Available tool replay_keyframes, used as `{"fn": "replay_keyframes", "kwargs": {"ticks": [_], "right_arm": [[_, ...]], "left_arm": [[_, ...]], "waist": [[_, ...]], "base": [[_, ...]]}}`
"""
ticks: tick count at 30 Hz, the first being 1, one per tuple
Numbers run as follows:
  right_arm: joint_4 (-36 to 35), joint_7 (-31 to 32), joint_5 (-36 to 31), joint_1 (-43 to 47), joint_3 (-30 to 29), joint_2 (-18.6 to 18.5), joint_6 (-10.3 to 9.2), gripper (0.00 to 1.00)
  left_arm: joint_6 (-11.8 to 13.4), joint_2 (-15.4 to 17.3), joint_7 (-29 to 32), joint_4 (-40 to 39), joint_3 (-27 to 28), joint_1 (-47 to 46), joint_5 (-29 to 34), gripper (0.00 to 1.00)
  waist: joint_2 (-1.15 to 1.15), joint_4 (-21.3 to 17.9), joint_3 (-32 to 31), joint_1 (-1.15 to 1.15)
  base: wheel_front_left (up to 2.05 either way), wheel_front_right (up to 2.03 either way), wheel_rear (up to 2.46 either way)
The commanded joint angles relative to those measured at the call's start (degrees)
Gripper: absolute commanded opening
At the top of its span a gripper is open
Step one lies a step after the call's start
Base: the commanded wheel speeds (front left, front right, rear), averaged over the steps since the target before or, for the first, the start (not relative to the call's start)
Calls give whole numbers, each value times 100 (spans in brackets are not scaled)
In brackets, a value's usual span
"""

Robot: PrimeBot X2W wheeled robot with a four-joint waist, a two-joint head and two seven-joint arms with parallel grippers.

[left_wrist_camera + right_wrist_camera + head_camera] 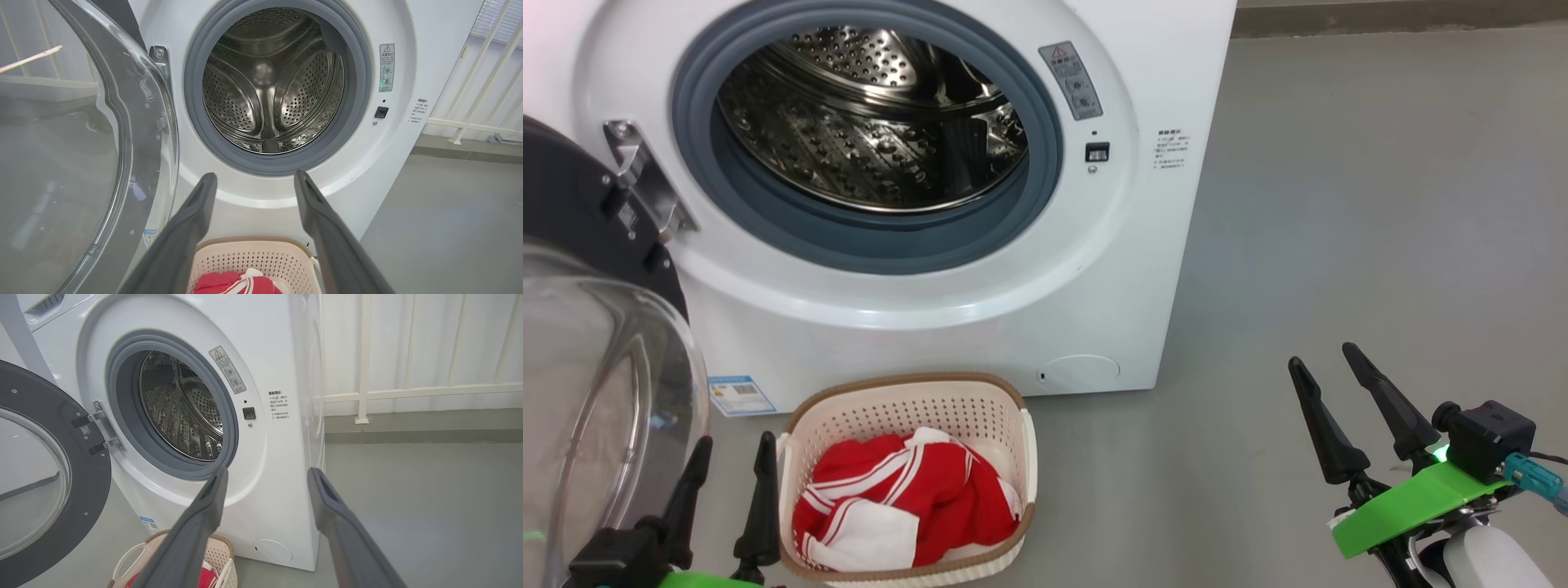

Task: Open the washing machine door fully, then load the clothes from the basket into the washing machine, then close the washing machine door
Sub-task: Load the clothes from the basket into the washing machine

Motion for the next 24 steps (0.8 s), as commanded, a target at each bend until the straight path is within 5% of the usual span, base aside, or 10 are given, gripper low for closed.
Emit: {"fn": "replay_keyframes", "kwargs": {"ticks": [1,24], "right_arm": [[-160,-69,-62,-93,111,-38,9,100],[-156,-69,-71,-143,125,-33,9,100]], "left_arm": [[-24,86,-54,-136,223,-259,36,100],[-94,32,-54,-69,276,-342,82,100]], "waist": [[0,2,6,0],[0,58,97,0]], "base": [[120,-120,0],[36,-36,0]]}}
